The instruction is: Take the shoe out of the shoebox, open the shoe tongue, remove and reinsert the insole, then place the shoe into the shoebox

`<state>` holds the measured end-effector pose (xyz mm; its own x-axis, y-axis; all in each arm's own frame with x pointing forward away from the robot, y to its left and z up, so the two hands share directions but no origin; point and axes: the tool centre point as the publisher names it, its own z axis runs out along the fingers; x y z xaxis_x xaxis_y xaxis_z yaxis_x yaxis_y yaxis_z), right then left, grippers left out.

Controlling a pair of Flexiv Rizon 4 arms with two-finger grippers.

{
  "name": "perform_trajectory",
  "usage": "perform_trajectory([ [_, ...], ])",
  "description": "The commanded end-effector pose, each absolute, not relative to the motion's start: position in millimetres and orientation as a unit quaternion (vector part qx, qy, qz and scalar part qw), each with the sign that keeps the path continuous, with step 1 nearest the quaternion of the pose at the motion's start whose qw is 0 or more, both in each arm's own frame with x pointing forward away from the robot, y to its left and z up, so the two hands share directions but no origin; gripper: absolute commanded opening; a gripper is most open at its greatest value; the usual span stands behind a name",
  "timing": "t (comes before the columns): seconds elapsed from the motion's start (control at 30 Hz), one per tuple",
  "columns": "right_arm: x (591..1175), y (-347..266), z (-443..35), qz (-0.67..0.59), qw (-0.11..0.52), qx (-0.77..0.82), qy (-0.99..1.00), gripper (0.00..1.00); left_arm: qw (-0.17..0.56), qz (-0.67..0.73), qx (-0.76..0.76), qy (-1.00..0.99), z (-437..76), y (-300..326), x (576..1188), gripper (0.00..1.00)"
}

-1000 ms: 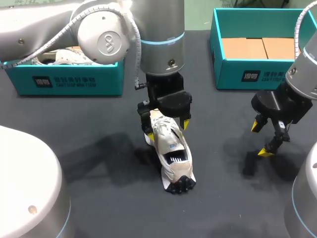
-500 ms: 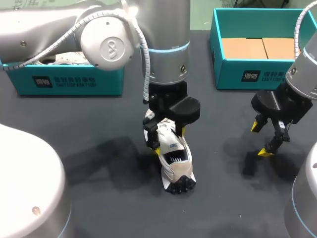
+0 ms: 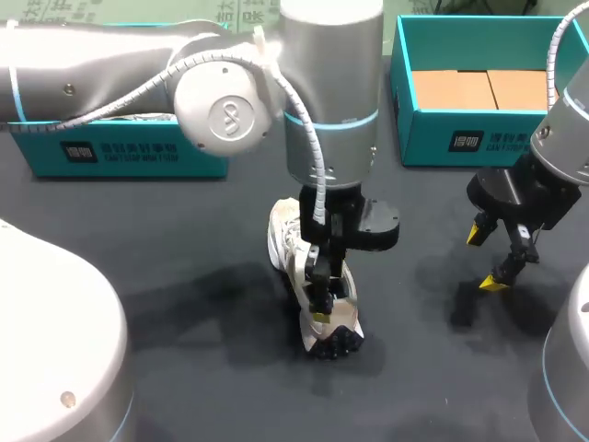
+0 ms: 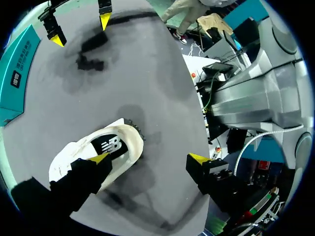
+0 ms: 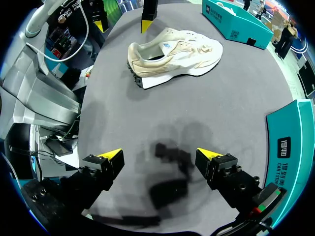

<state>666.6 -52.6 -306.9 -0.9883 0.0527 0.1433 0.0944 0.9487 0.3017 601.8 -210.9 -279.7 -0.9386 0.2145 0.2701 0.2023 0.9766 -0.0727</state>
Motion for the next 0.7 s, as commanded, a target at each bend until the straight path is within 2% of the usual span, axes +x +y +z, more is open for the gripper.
perform_trajectory([
  [0.03,665,-53,-307,-0.155,0.066,-0.038,-0.985,1.00,0.090,0.005,0.136,-0.987,-287,-222,588,1.00],
  [0.47,665,-53,-307,-0.155,0.066,-0.038,-0.985,1.00,0.020,0.032,0.252,-0.967,-302,-224,588,1.00],
  [0.7,665,-53,-307,-0.155,0.066,-0.038,-0.985,1.00,0.024,0.026,0.255,-0.966,-320,-230,600,1.00],
])
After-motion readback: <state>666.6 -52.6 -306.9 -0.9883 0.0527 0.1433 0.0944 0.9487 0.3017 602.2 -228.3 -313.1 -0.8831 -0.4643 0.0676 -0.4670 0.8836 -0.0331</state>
